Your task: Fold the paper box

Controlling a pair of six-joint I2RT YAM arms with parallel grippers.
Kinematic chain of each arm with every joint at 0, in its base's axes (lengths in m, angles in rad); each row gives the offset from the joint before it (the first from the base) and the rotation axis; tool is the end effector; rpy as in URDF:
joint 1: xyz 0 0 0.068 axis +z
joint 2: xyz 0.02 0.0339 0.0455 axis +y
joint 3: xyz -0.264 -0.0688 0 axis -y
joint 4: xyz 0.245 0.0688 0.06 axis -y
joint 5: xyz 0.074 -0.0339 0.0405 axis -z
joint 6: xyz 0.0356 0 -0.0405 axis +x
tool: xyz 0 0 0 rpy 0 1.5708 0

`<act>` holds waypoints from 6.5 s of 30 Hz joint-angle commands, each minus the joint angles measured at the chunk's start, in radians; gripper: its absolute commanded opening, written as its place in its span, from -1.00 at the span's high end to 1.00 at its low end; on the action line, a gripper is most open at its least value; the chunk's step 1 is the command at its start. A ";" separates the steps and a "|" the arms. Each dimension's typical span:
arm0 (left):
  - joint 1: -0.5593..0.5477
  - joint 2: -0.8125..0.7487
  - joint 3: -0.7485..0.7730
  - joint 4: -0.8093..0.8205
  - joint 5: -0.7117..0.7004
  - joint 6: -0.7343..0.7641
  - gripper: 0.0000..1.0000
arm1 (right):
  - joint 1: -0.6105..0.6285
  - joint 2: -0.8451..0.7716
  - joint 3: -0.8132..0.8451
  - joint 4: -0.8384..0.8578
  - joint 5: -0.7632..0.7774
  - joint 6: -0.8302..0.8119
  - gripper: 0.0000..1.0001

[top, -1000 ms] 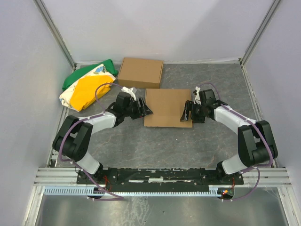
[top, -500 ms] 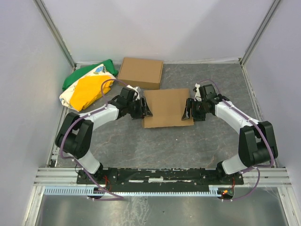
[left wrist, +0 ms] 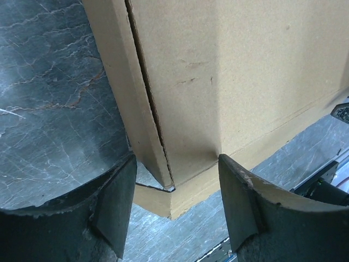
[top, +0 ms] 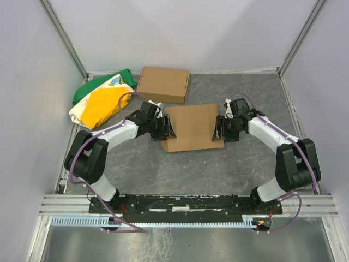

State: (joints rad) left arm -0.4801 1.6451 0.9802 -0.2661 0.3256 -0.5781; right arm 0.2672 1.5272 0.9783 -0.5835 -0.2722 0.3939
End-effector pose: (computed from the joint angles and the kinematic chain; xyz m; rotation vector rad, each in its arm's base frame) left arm 0.2908 -0.1642 0.1864 0.0141 2.6362 -0.8134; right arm 0.2818 0.0871 0.2026 0.0907 2.7615 0.5574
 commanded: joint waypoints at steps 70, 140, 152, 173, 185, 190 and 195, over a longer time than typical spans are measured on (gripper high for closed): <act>-0.199 -0.154 -0.085 0.092 -0.196 0.005 -0.38 | 0.003 0.000 -0.003 0.044 -0.053 -0.020 -0.39; -0.178 -0.130 -0.002 -0.064 -0.099 0.009 -0.37 | 0.003 0.029 0.007 0.039 -0.055 -0.022 -0.37; -0.171 -0.138 -0.034 -0.076 -0.144 0.037 -0.39 | 0.003 0.022 0.003 0.039 -0.030 -0.020 -0.36; -0.170 -0.102 -0.075 -0.053 -0.203 0.053 -0.31 | 0.003 0.025 -0.020 0.057 0.024 -0.018 -0.30; -0.171 -0.002 -0.111 0.015 -0.234 0.040 -0.29 | 0.004 0.051 -0.059 0.101 0.125 -0.004 -0.15; -0.170 0.010 -0.119 0.055 -0.290 0.015 -0.29 | 0.006 0.062 -0.076 0.147 0.191 0.018 -0.03; -0.170 -0.031 -0.143 0.062 -0.313 0.006 -0.29 | 0.008 0.033 -0.134 0.209 0.185 0.028 0.14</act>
State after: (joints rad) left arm -0.6529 1.6299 0.8703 -0.2256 0.0719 -0.5720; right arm 0.2710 1.5871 0.8860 -0.4442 -0.1253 0.4068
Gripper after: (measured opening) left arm 0.644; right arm 0.443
